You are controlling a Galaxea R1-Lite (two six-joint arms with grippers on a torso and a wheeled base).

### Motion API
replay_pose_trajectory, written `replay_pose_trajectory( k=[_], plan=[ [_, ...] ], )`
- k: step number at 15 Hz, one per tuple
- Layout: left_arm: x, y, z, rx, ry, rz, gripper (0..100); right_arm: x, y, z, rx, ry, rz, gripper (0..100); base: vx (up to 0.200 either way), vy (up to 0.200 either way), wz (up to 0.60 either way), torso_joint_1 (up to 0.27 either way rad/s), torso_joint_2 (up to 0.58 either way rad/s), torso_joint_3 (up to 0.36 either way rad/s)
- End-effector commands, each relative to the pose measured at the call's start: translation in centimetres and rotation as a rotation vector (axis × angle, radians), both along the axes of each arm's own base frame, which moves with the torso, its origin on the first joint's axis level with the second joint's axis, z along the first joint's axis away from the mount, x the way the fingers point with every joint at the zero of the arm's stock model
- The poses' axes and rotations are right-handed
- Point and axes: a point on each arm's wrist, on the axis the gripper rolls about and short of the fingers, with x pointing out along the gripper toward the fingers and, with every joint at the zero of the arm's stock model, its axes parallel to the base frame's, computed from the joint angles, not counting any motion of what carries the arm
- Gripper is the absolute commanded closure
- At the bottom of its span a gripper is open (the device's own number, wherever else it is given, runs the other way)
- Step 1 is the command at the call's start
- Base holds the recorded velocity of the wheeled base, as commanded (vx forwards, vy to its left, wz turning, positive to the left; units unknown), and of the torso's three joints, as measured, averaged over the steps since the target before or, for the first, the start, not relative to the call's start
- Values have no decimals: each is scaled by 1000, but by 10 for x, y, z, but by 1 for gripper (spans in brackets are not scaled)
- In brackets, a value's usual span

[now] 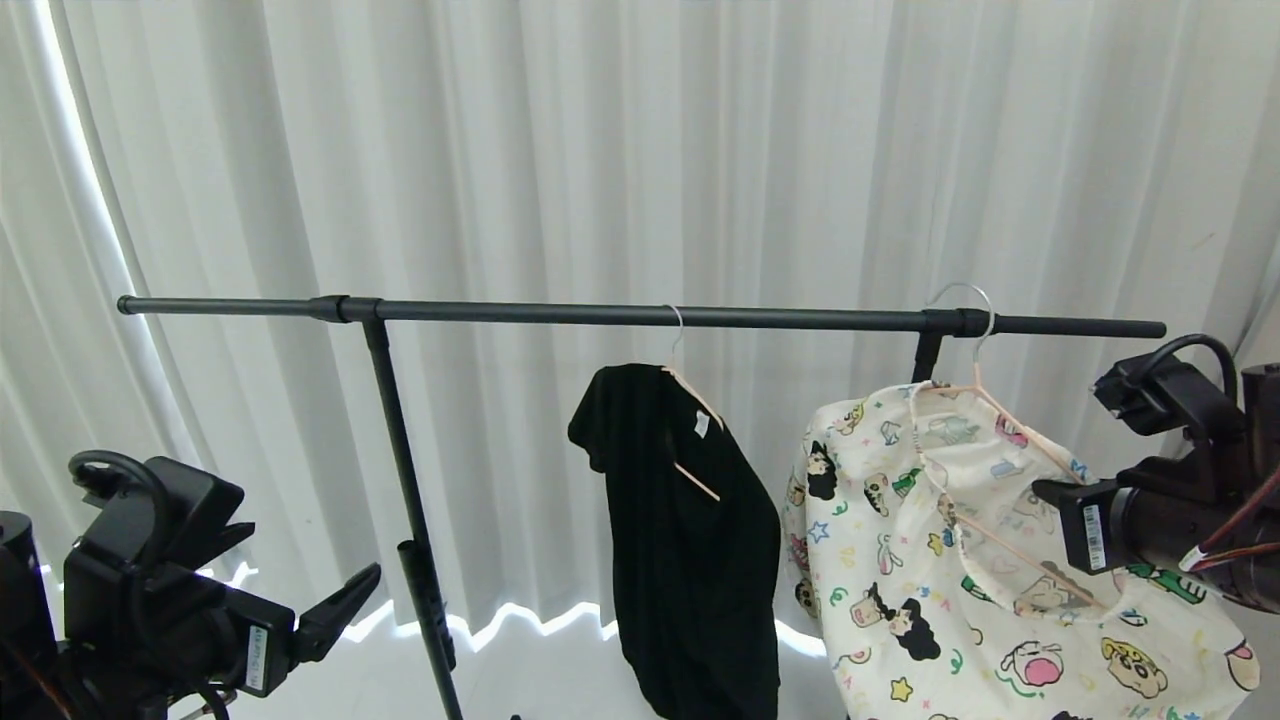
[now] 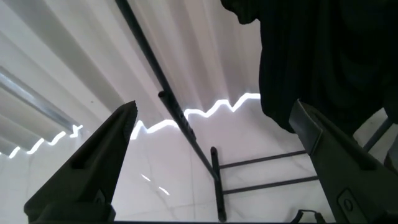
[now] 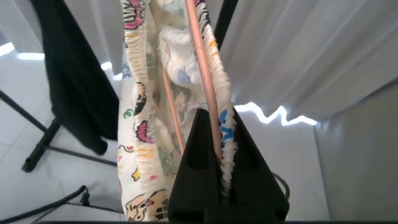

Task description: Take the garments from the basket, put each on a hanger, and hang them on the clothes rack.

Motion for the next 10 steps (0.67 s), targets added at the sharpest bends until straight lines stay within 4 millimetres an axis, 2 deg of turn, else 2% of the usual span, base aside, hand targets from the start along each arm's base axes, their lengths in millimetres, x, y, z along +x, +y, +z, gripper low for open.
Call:
replay_pose_trajectory(
  k=[1,6,10],
  plan=[
    [0,-1,0,0,-1,-7,0,1,2,1,3,-6,6,100,200,0,0,2,2,7],
    [0,-1,0,3,0,-9,0,4,5,-3,-4,13,11,100,200,0,0,2,2,4],
    [-1,-2,0,2,-3,-18,0,12,8,-10,-11,34,7,100,0,0,0,0,0,0]
  ],
)
